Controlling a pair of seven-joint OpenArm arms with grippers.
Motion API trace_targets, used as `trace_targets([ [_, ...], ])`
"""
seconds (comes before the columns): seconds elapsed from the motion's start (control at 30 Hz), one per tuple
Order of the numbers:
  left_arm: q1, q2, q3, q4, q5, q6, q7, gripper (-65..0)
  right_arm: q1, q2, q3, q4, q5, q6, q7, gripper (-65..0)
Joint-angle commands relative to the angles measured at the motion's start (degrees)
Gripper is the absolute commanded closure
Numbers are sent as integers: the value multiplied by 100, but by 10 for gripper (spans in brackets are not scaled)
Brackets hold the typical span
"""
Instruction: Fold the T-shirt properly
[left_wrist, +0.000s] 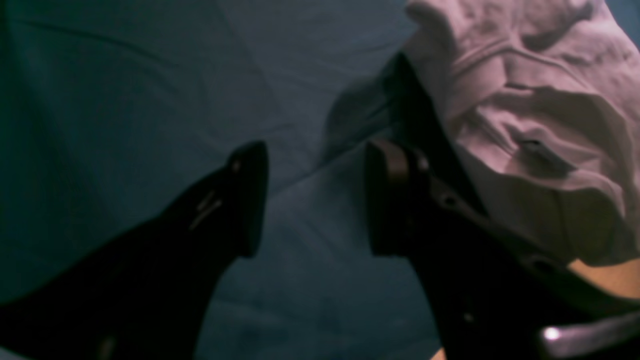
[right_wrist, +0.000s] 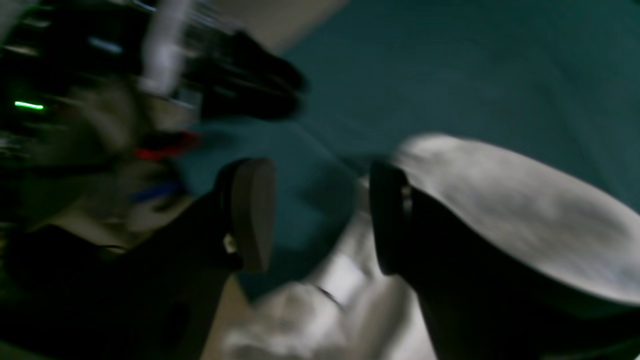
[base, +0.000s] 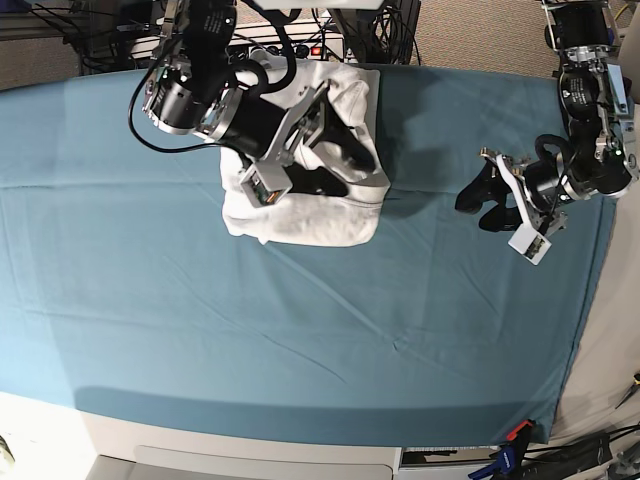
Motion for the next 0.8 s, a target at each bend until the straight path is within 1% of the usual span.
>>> trace_targets([
  [0.0,-63,-70,-33,90,-192,-9,-98,-318,35,-13,-9,101,-63,8,280,-309],
  [0.07,-63,-70,-31,90,-382,-11,46,-318,39,-13,55,105,-487,8,485,-309],
  [0.13,-61,-72,-33,90,-553,13,236,-318,70,-13,260,146,-691,8,581,-309],
  [0.2,13,-90,-33,90,-708,118,350,-318,105,-13,614,282,-772,-55,632,-309],
  [0.27,190,-144,-33,90,-841,118,385,-318,170,0,1134,459,-769,-168,693,-309],
  [0.37,544,-168,-33,127,-1106,116,544,-318,258,249,2024,549,-868,-361,1104,-309],
  [0.47,990,-164,-33,284,-1207,114,538,-318,372,581,2787,544,-1346,-623,1366,-309],
  [0.53,1268,-164,-33,483,-1200,114,520,-318,433,817,3180,544,-1528,-809,1486,-309],
  [0.63,1620,-149,-33,870,-1193,92,522,-318,448,1117,3526,544,-1510,-890,1572,-309],
  [0.77,2127,-133,-33,1432,-1060,96,516,-318,452,1309,3504,461,-1515,-890,1578,-301],
])
